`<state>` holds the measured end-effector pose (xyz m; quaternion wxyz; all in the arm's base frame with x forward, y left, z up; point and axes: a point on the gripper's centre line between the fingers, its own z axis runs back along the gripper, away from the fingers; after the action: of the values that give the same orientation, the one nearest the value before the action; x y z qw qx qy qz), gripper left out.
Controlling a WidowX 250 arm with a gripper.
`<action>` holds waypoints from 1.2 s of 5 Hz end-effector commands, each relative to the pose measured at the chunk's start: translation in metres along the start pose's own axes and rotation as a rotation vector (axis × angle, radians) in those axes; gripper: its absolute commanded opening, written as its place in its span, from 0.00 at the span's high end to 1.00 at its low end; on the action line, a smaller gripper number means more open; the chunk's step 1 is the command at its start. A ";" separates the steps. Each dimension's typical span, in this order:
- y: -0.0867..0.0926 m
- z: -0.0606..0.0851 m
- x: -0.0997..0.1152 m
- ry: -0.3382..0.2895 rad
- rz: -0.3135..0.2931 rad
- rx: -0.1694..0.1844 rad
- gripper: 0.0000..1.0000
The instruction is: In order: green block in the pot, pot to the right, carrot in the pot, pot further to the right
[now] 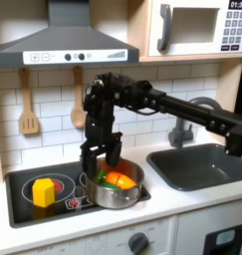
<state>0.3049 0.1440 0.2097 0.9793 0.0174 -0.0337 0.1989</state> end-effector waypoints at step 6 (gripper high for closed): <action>0.020 -0.014 0.000 -0.018 0.136 -0.020 0.00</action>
<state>0.2962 0.1658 0.1988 0.9619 0.0082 -0.0493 0.2687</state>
